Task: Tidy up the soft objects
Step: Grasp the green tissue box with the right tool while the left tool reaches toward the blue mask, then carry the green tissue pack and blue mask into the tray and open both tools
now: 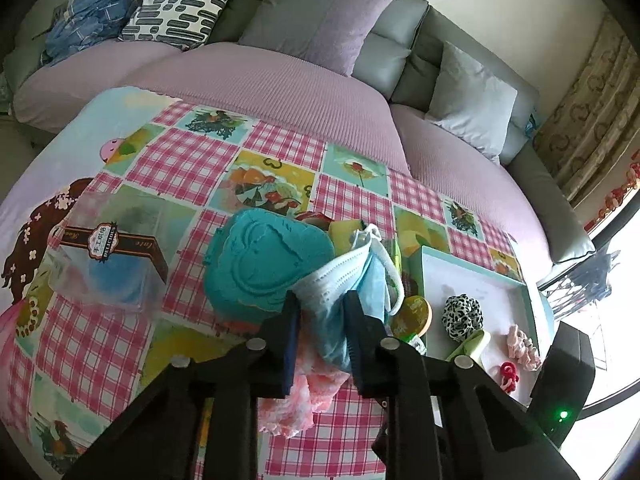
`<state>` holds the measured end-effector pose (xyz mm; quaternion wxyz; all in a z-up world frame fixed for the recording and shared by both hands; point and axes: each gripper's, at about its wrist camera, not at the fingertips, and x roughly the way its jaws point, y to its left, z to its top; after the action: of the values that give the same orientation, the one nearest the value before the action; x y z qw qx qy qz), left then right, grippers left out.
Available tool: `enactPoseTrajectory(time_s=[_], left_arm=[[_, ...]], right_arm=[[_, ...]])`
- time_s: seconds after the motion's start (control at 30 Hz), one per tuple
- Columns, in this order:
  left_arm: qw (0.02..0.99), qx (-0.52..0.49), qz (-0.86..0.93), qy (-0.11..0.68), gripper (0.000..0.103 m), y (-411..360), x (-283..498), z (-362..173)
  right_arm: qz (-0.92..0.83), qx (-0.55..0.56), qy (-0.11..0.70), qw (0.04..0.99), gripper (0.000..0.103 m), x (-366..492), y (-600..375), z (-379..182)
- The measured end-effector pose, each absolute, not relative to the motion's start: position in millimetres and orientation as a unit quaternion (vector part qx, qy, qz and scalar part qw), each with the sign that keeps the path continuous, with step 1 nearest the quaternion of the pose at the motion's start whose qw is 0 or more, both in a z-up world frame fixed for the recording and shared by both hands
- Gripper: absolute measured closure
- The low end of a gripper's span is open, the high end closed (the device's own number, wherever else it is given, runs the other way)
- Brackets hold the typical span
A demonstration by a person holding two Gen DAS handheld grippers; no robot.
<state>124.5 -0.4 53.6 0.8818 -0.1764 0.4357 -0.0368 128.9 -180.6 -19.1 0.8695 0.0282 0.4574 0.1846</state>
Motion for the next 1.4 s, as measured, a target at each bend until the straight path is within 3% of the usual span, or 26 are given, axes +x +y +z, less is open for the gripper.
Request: enactPoseTrajectory(time_s=[0.43, 0.83, 1.4], left_arm=[[0.906, -0.185, -0.034, 0.38, 0.09, 4.8, 111.7, 76.6], [0.933, -0.17, -0.059, 0.31, 0.091, -5.0, 90.4, 115.6], [0.937, -0.089, -0.159, 0.299, 0.091, -110.8, 113.5, 120.3]], right_arm=[[0.18, 0.045, 0.424, 0.887, 0.056, 117.3, -199.3, 5.7], [0.14, 0.065, 0.379, 0.912, 0.056, 106.7, -234.8, 35.8], [-0.004, 0.109, 0.365, 0.925, 0.056, 106.7, -341.9, 43.7]])
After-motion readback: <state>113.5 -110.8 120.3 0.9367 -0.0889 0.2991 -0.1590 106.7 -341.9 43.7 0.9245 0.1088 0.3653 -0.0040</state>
